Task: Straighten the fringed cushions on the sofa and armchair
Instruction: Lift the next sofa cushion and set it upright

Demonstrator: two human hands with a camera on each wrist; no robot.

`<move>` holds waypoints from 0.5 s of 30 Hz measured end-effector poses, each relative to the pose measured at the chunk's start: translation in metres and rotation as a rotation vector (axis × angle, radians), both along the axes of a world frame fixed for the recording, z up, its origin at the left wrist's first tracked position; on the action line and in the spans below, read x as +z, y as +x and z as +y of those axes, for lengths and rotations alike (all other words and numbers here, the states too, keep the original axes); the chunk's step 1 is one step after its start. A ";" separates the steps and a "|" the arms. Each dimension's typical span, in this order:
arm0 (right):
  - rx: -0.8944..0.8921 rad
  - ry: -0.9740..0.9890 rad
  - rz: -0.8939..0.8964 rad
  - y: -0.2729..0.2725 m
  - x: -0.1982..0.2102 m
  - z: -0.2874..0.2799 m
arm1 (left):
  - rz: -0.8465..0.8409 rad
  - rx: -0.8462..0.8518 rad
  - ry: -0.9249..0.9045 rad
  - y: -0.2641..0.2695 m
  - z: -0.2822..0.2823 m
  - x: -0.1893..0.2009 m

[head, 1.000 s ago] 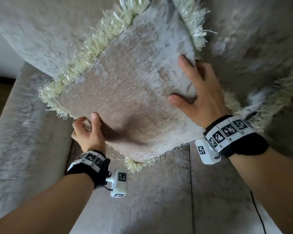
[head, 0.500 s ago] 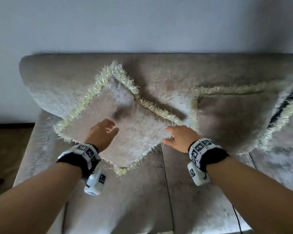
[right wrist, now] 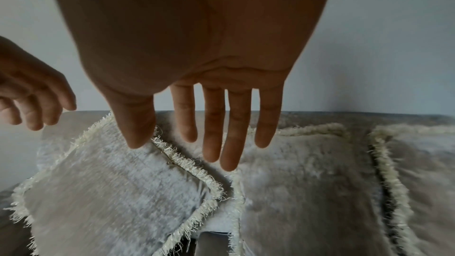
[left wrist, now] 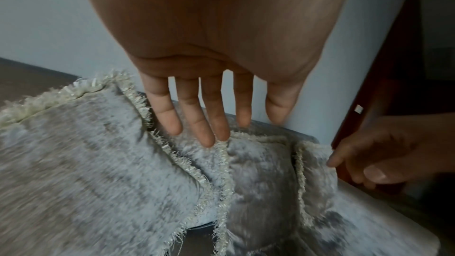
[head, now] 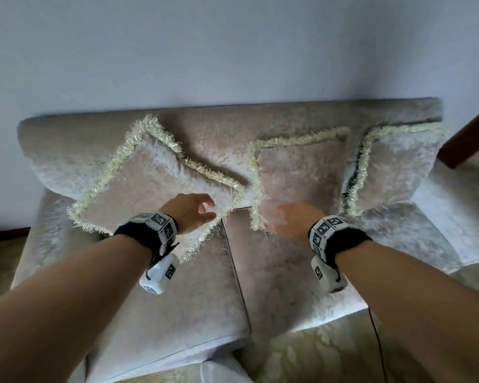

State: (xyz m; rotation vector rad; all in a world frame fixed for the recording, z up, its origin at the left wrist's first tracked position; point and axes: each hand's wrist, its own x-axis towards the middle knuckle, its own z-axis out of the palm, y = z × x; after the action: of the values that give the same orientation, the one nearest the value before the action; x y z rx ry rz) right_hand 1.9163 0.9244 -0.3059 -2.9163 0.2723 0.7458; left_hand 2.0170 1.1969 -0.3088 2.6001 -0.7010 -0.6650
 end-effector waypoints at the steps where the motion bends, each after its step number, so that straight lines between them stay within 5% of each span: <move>1: -0.011 0.003 0.002 -0.013 0.007 -0.004 | -0.002 -0.032 0.019 -0.010 -0.005 0.005; 15: -0.110 0.022 -0.072 -0.090 0.057 -0.078 | -0.163 -0.203 0.165 -0.082 -0.086 0.060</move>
State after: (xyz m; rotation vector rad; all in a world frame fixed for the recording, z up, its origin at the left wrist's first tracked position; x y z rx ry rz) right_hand 1.8260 0.8465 -0.2488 -2.8729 0.4102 0.6216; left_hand 1.9347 1.1112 -0.2490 2.7826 -1.0103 -0.5964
